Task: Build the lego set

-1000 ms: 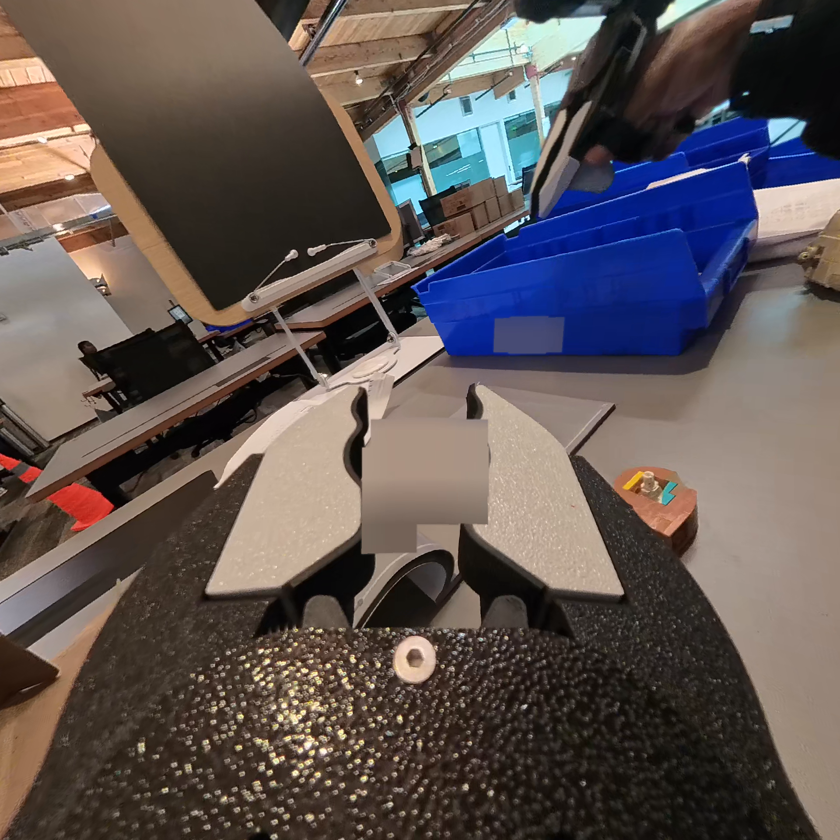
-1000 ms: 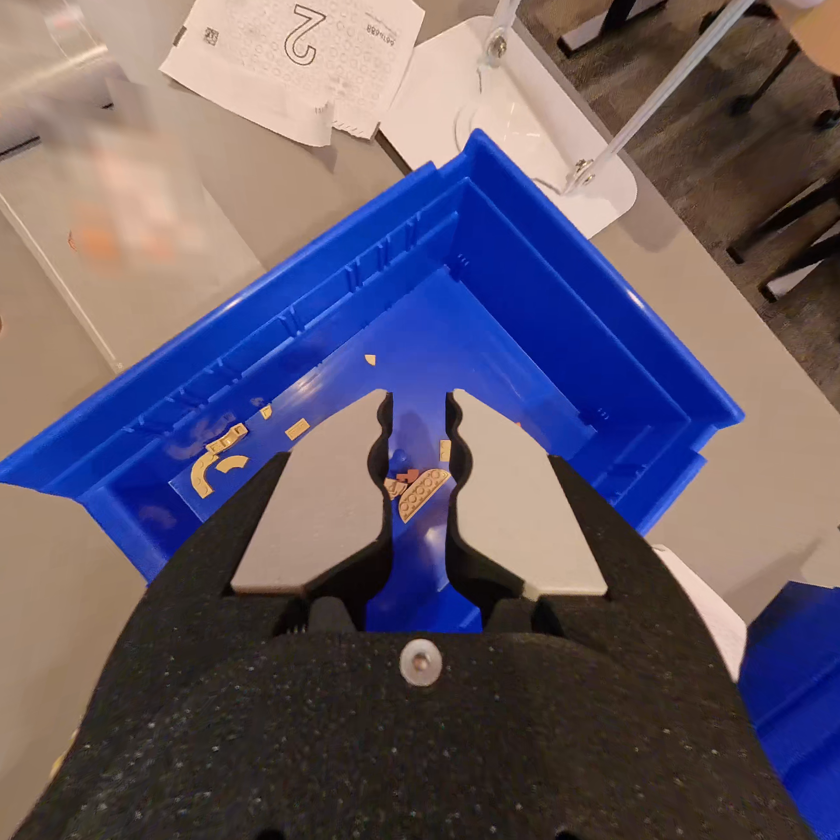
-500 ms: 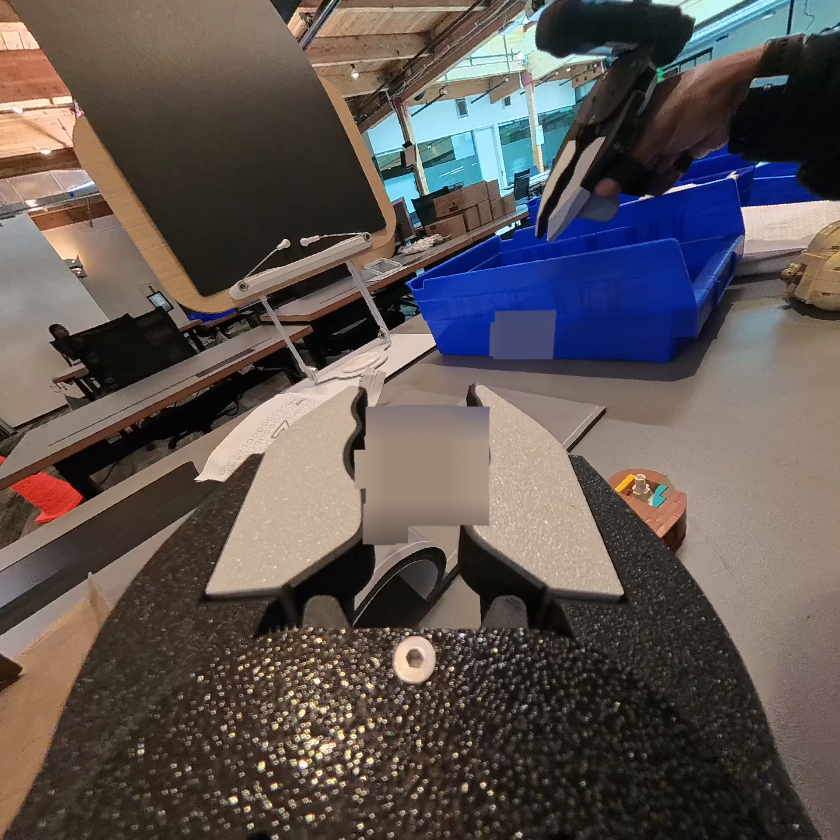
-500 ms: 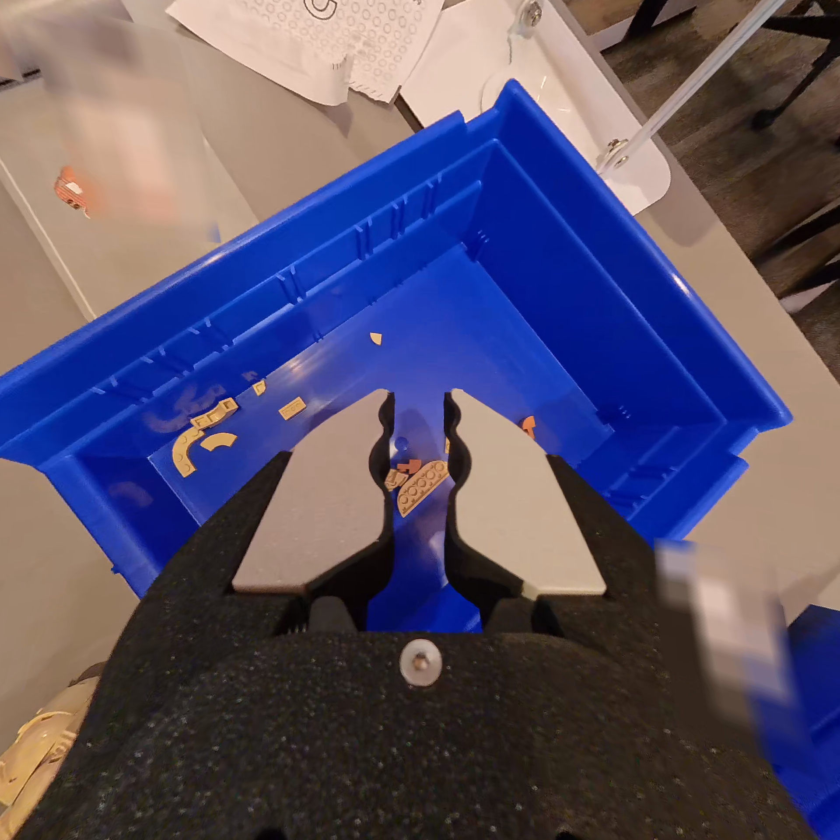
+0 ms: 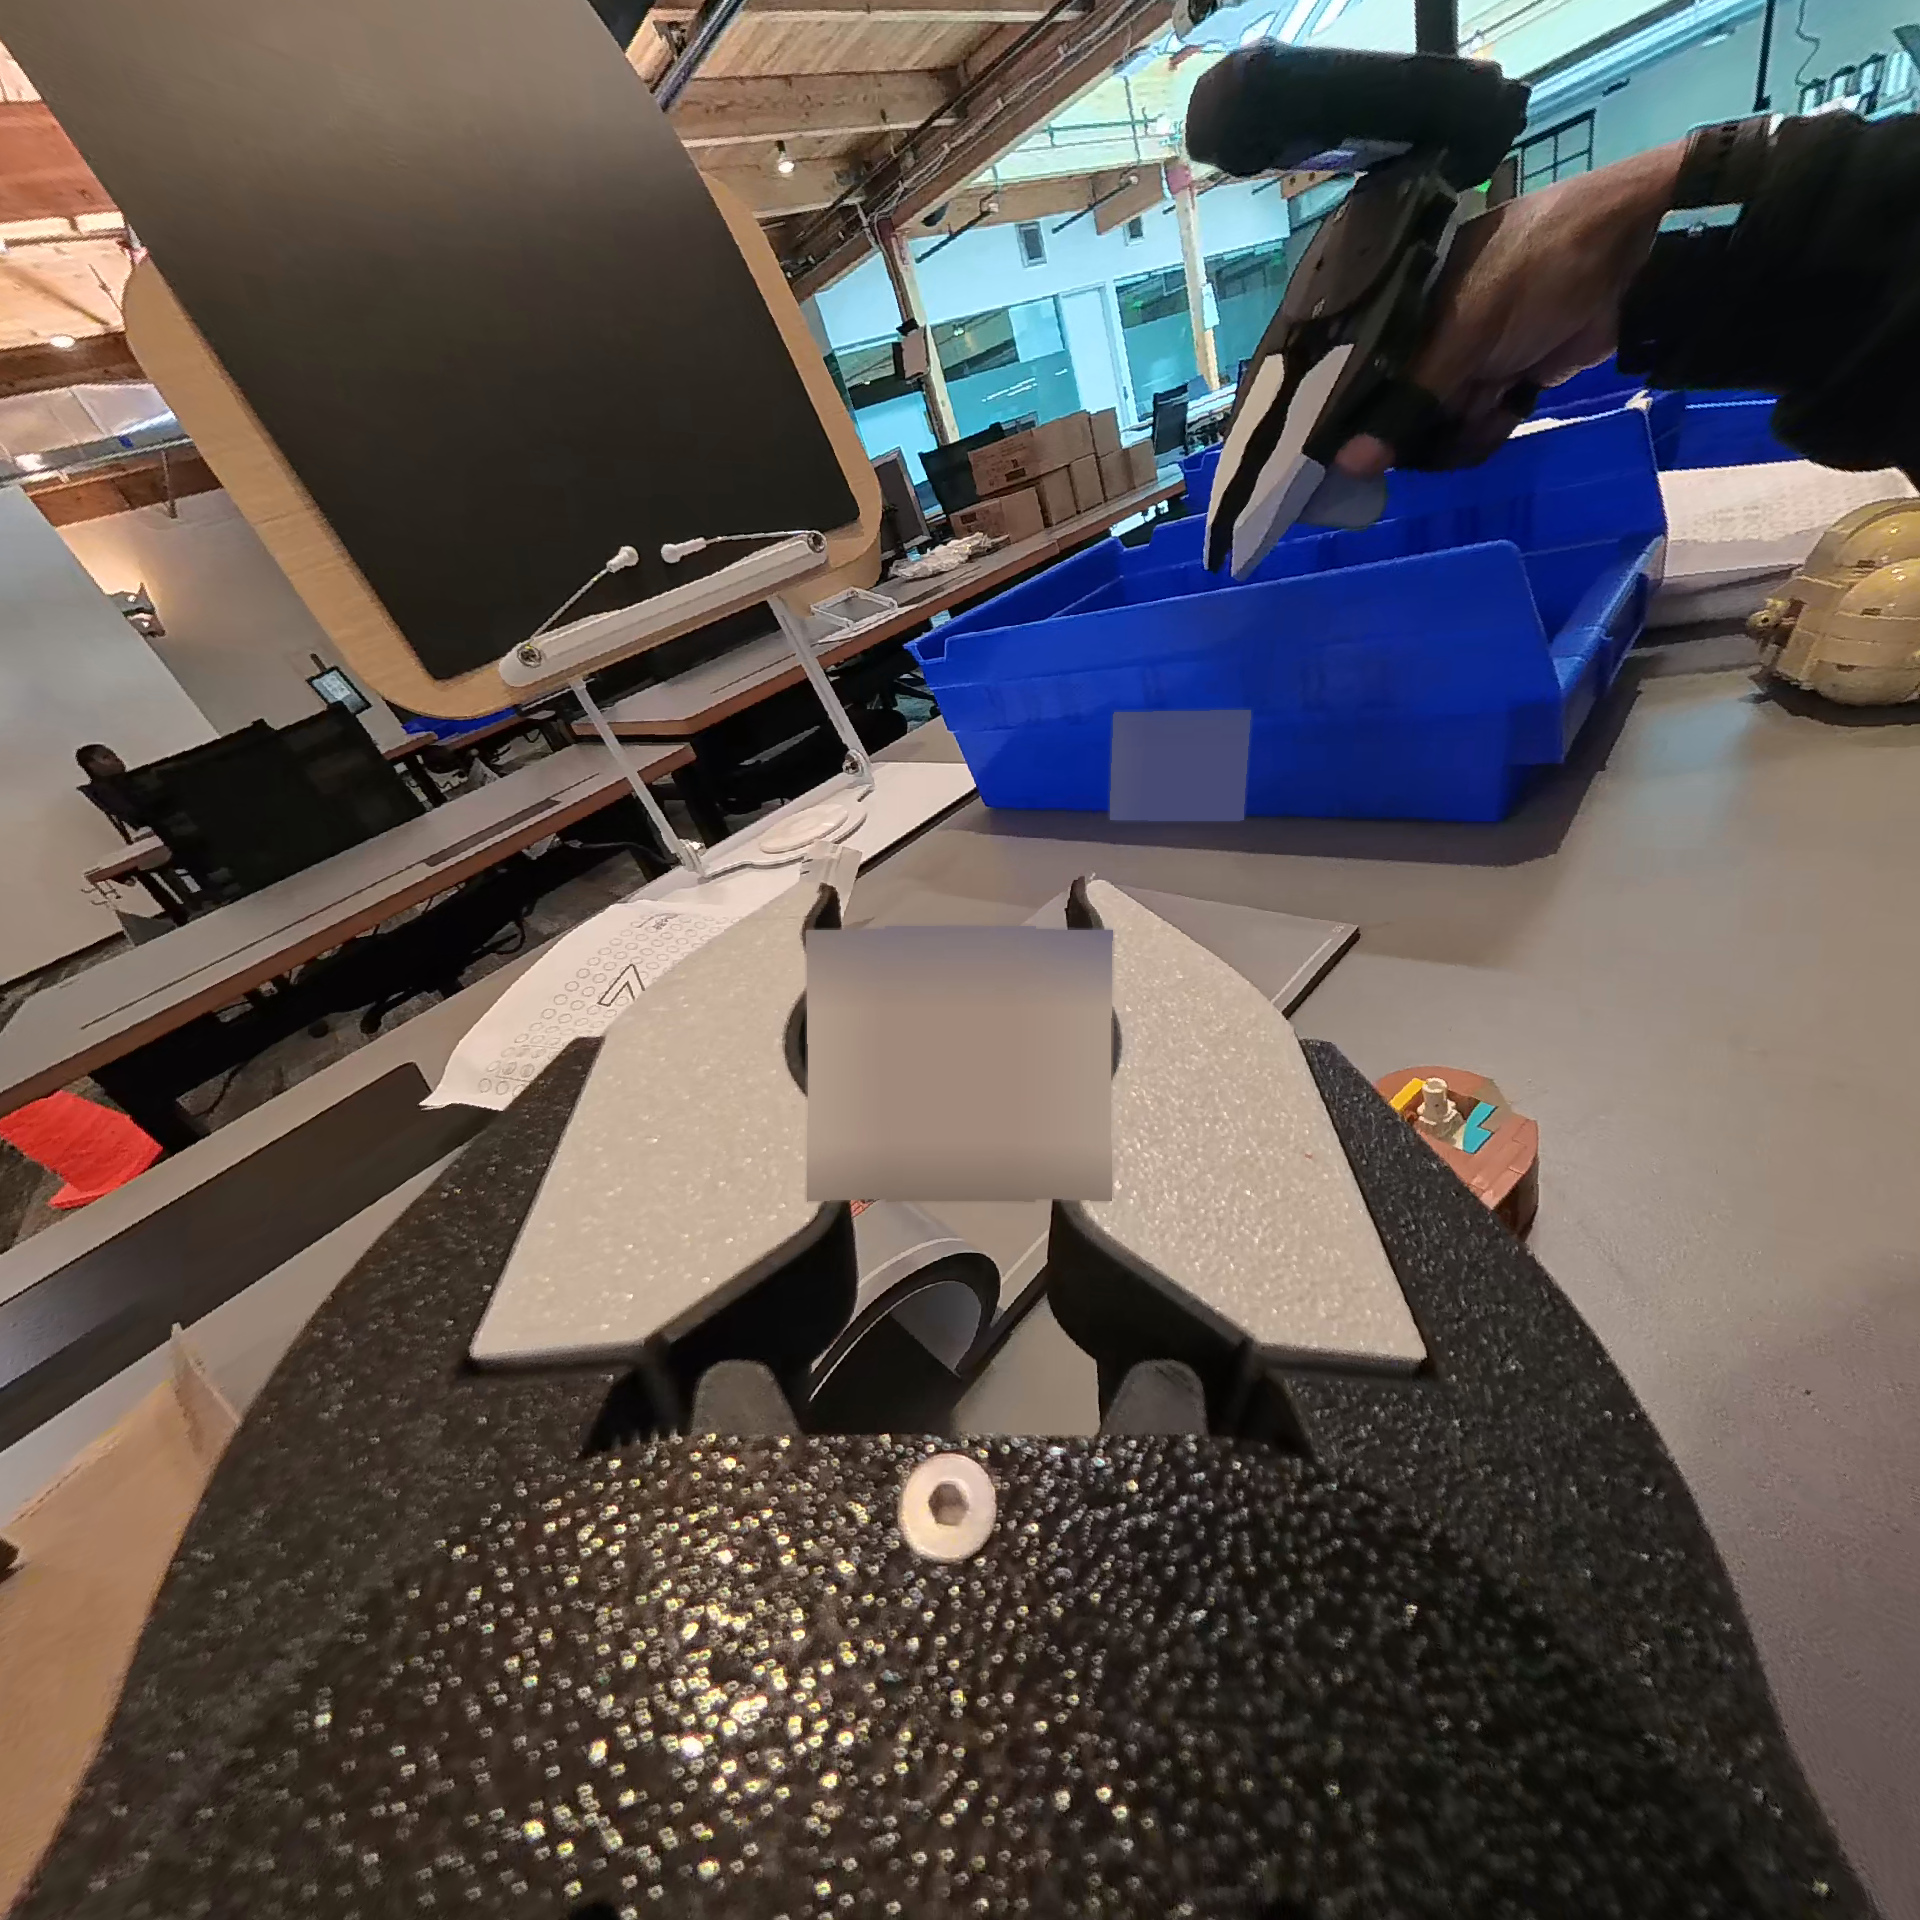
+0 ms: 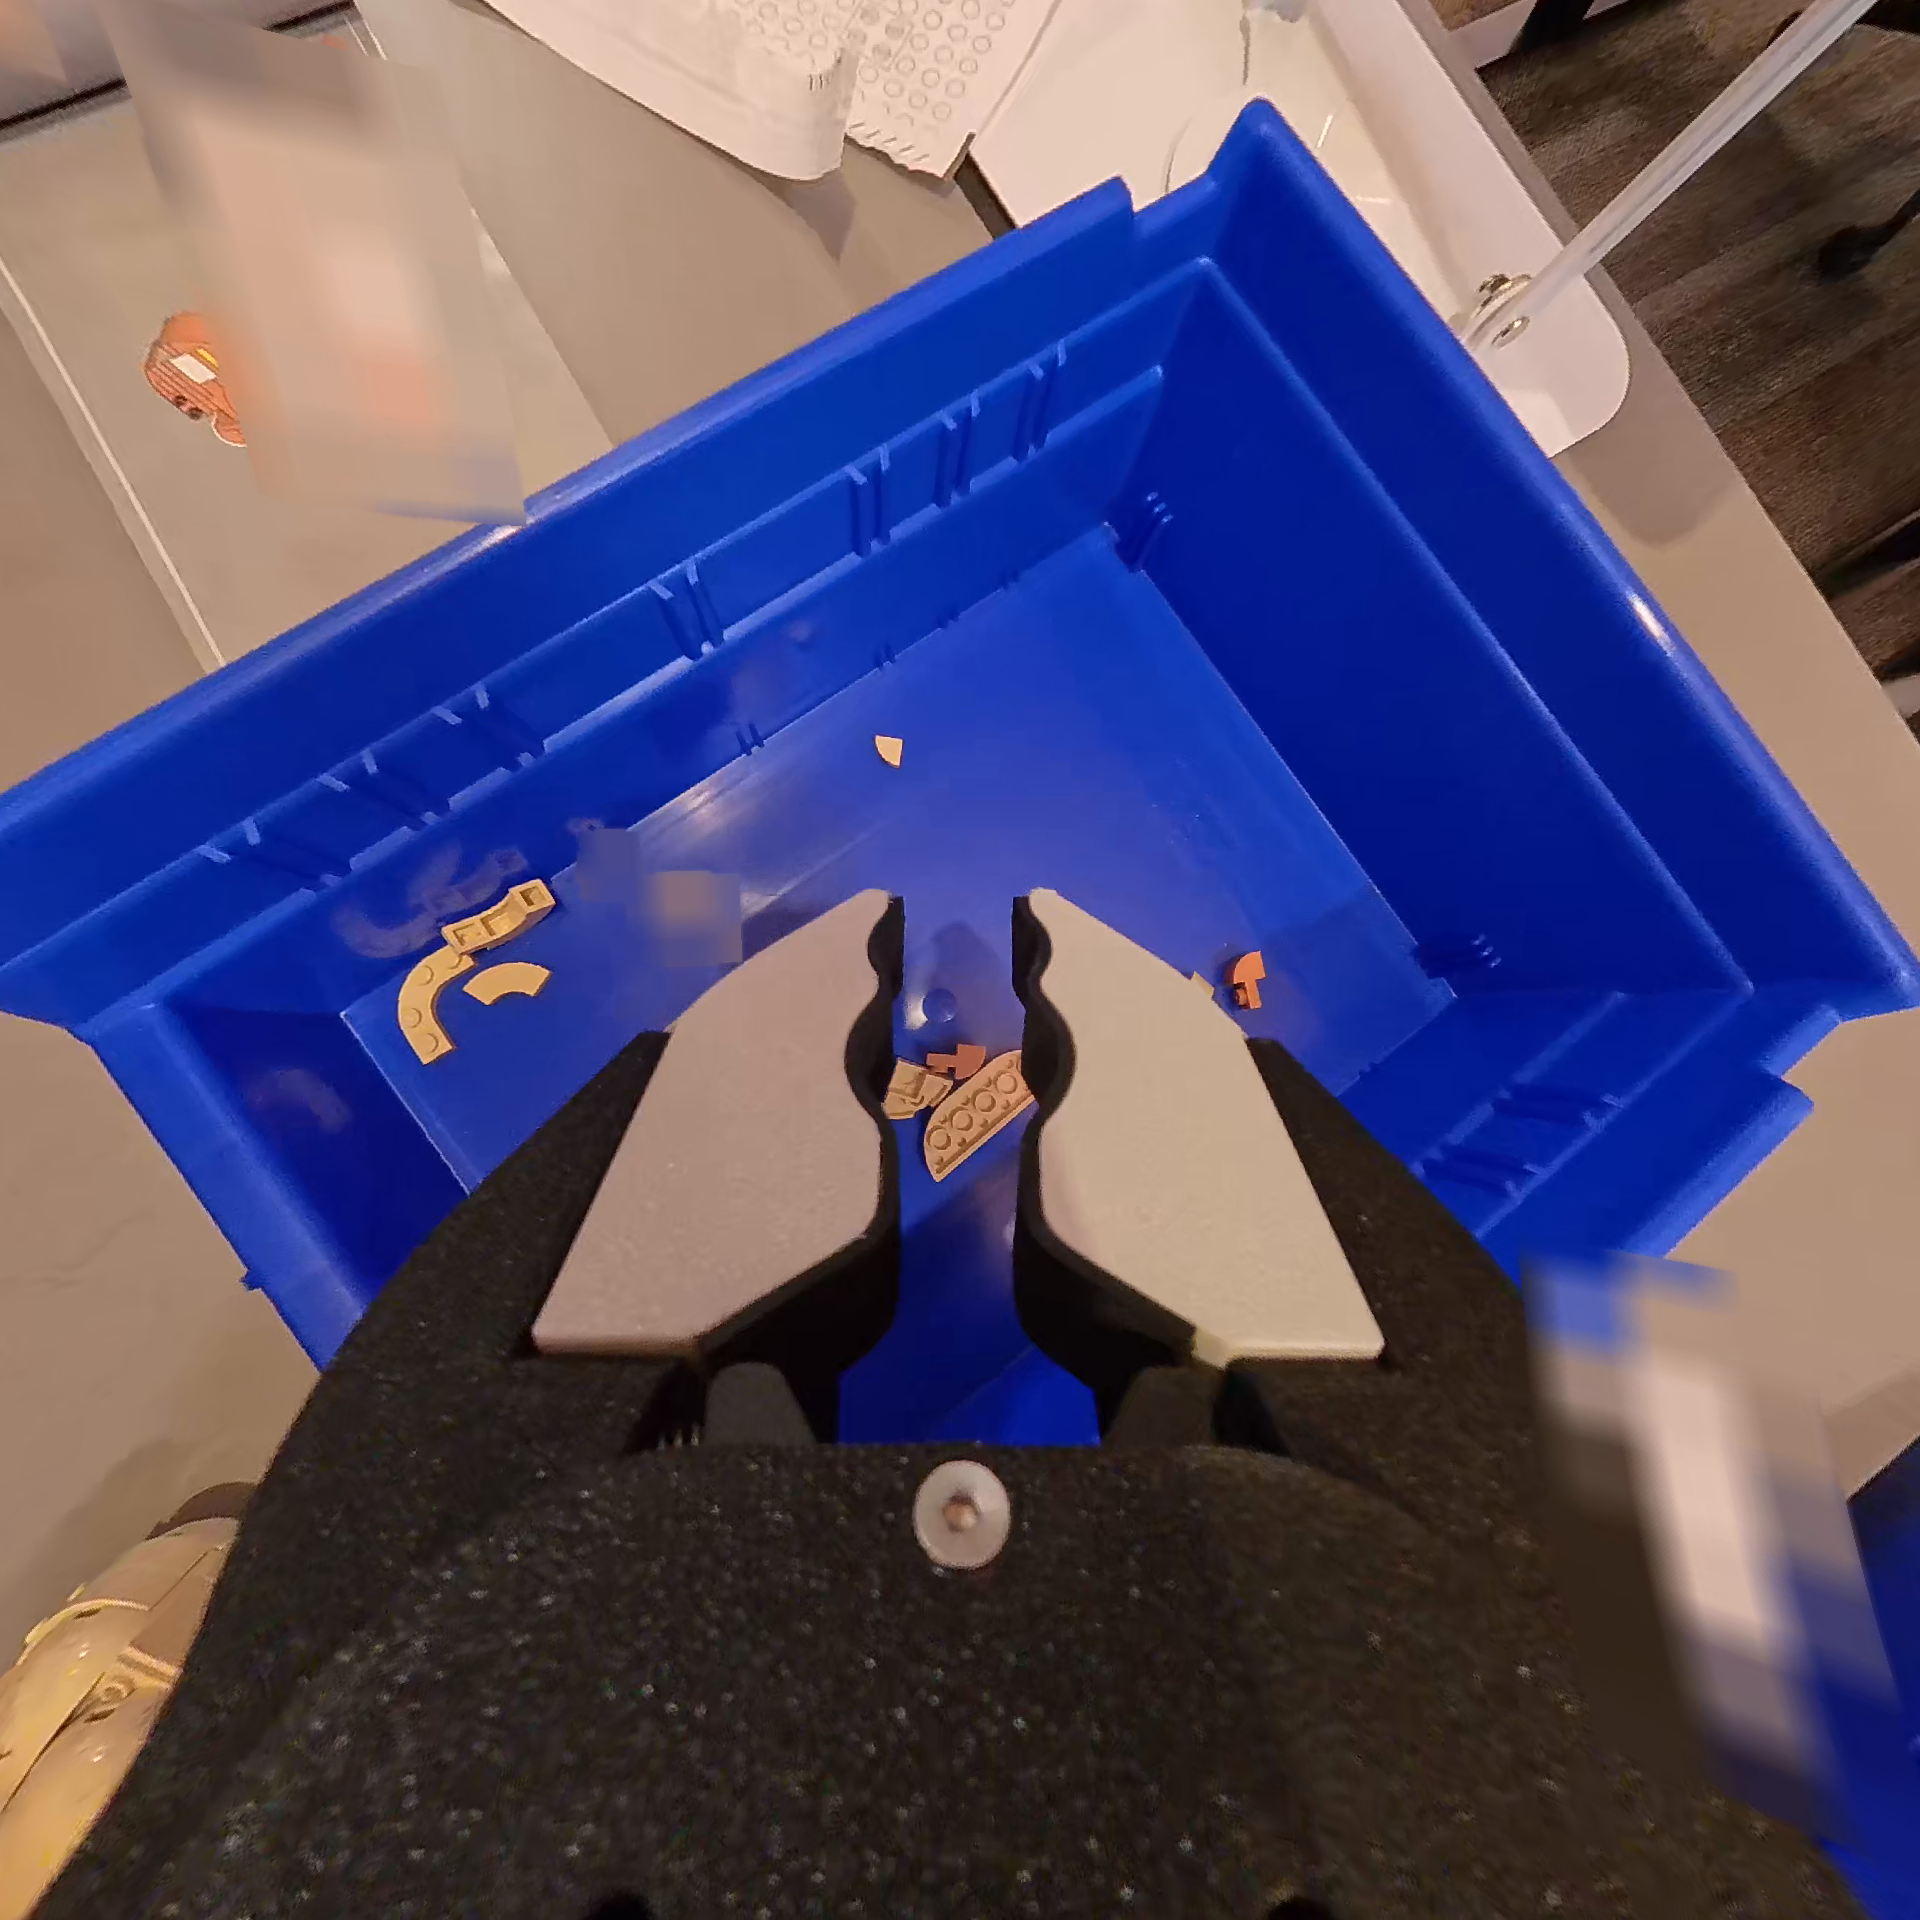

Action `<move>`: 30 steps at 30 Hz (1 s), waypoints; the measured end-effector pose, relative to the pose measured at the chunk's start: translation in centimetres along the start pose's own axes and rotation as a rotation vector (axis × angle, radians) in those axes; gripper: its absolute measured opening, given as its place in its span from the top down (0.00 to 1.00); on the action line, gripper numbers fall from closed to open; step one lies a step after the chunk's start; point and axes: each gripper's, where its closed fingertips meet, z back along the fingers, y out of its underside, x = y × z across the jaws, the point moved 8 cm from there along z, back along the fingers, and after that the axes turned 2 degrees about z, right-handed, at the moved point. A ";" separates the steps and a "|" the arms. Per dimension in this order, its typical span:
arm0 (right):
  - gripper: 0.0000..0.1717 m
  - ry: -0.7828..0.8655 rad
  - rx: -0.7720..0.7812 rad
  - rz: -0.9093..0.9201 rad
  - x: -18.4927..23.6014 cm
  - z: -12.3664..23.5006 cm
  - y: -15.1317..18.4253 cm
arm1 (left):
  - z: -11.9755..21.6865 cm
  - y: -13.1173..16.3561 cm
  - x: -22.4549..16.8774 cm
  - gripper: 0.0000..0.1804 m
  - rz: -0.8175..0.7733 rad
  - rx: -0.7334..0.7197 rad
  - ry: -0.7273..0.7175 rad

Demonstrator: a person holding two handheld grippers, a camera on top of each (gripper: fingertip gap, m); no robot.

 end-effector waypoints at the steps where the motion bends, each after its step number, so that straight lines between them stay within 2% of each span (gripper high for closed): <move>1: 0.89 0.000 -0.001 -0.003 0.0 0.0 0.0 | 0.0 0.0 0.0 0.77 -0.002 0.001 0.001; 12: 0.89 0.016 0.007 -0.015 -0.1 -0.2 0.1 | -0.1 0.0 -0.1 0.77 -0.004 0.005 0.008; 17: 0.90 0.067 0.042 -0.099 -1.9 -0.8 -0.5 | -0.3 0.1 -0.3 0.77 -0.010 0.011 0.011; 19: 0.90 0.103 0.144 -0.102 -3.3 -1.9 -0.7 | -0.4 0.1 -0.5 0.77 -0.018 0.011 0.016; 23: 0.90 0.200 0.458 -0.039 -5.8 -4.9 -0.2 | -0.4 -0.2 -1.0 0.77 -0.020 0.000 0.031; 25: 0.89 0.194 0.591 -0.020 -6.3 -6.2 0.4 | -0.4 -0.3 -1.2 0.77 -0.024 -0.003 0.038; 30: 0.88 0.179 0.727 -0.027 -6.9 -8.2 1.2 | -0.3 -0.6 -1.6 0.77 -0.038 -0.009 0.051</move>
